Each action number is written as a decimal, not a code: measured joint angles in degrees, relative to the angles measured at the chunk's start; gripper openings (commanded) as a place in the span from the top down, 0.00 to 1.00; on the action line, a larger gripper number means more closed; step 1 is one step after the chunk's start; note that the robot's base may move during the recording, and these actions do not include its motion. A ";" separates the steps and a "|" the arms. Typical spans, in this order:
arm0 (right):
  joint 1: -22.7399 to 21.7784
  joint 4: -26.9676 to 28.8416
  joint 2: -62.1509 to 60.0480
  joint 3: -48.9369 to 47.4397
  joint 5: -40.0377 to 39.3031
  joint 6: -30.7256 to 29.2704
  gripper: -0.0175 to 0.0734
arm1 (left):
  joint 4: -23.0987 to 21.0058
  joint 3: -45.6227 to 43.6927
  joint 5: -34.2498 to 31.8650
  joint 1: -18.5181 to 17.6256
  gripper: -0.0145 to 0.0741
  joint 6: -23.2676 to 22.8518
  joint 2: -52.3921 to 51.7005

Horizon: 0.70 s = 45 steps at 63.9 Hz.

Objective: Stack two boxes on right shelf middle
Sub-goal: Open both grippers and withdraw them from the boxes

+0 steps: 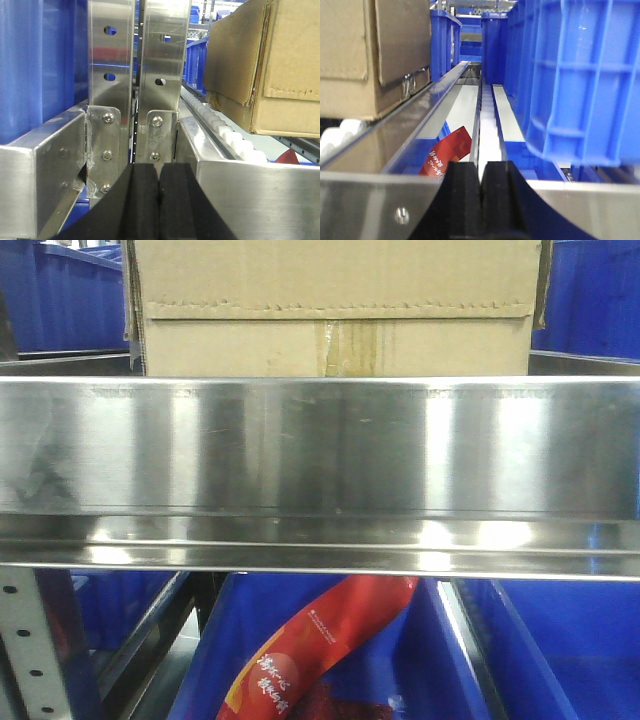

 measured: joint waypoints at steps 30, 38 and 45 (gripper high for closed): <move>0.00 -0.49 -0.78 0.48 -2.18 0.22 0.99 | 0.00 0.02 -0.23 0.00 0.96 0.00 0.00; 0.00 -0.49 -0.78 0.48 -2.18 0.22 0.99 | 0.00 0.02 -0.23 0.00 0.96 0.00 0.00; 0.00 -0.49 -0.78 0.48 -2.18 0.22 0.99 | 0.00 0.02 -0.23 0.00 0.96 0.00 0.00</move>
